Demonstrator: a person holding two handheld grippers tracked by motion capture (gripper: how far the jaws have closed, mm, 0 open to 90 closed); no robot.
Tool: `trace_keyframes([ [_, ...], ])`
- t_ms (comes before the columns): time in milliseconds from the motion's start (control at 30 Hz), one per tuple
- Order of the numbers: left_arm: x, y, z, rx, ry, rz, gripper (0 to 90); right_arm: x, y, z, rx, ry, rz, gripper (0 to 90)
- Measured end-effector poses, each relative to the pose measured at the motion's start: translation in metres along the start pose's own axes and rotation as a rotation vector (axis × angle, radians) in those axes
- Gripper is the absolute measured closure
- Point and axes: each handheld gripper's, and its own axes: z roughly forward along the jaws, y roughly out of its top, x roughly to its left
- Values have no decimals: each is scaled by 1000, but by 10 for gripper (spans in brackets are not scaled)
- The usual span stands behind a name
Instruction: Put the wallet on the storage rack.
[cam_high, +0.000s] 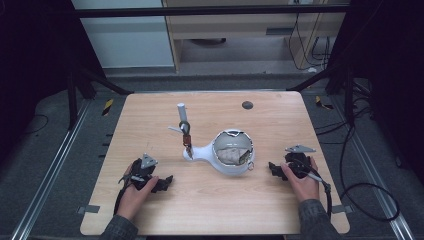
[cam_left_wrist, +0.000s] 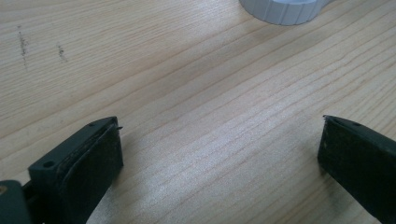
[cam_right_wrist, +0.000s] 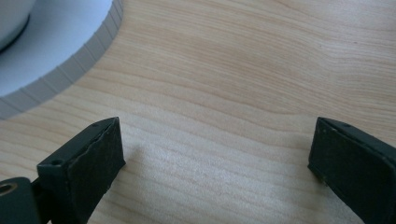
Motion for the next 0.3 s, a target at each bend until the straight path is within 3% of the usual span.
trace_keyframes([
  [67, 0, 0, 0, 2, 0, 2, 0, 3, -1, 0, 10, -22, -15, 26],
  [300, 0, 0, 0, 2, 0, 2, 0, 12, -9, -8, 9, -40, -1, 27],
])
